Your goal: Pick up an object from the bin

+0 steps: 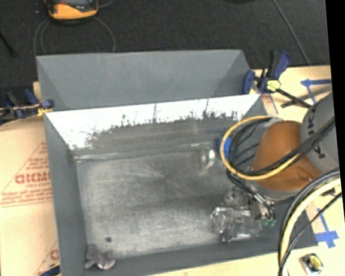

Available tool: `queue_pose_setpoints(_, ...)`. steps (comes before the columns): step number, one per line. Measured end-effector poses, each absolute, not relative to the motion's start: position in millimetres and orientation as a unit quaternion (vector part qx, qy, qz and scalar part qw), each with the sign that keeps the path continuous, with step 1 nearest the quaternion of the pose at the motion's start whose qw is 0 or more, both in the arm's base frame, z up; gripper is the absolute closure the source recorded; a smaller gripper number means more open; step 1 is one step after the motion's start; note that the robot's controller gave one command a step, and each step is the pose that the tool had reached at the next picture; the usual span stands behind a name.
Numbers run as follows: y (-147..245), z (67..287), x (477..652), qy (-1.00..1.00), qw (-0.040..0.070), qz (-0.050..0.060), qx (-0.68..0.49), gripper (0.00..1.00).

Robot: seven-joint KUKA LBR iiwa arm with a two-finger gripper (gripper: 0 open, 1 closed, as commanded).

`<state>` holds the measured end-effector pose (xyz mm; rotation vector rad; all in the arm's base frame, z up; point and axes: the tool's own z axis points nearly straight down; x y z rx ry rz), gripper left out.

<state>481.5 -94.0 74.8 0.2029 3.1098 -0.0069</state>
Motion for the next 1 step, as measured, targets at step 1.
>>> queue_pose_setpoints(1,-140.1,250.0,522.0,0.992,0.004,-0.002,-0.125,1.00)
